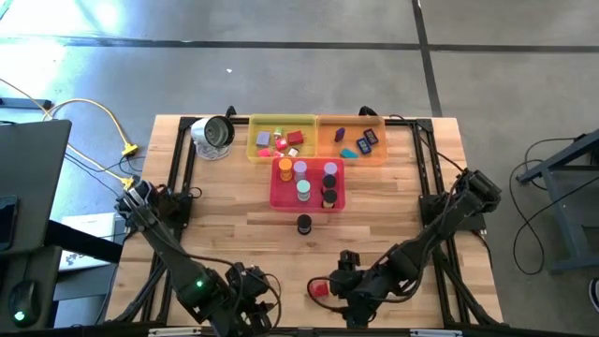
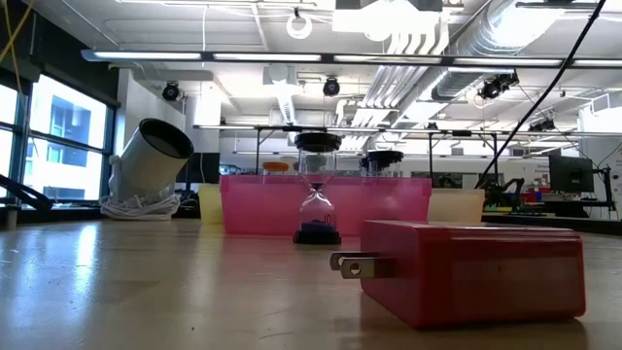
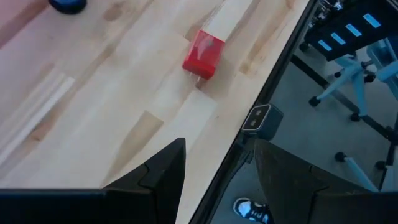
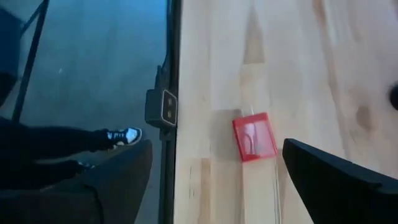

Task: Pick & Place Office items
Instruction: Put the red charger adapter into the yellow bin

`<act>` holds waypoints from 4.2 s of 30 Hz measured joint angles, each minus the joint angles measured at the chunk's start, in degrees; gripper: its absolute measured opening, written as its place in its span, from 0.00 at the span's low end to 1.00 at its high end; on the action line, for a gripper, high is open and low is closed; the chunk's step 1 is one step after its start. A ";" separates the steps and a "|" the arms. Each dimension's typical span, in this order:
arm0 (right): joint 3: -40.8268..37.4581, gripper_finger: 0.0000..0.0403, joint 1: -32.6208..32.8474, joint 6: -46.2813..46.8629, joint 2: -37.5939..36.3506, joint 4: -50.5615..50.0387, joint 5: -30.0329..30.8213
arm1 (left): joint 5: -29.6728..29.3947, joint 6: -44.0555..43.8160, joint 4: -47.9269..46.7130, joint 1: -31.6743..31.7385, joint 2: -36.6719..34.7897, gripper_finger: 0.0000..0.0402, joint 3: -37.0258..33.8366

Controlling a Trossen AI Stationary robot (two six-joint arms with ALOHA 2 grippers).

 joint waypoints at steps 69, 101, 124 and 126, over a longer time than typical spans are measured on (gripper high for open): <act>-30.18 0.86 -3.07 -15.37 13.23 47.83 1.53 | 0.13 9.08 6.36 -2.26 3.96 0.46 0.00; -30.21 0.49 -0.79 -5.56 10.40 55.55 -3.03 | -0.92 21.49 13.93 -3.37 4.10 0.46 0.00; -30.02 0.49 2.22 -6.40 -4.74 54.97 6.33 | 0.13 36.01 23.12 2.82 4.10 0.48 0.01; -30.02 0.49 2.21 -6.34 -4.74 54.22 7.07 | 0.38 36.07 23.15 3.66 4.10 0.49 0.00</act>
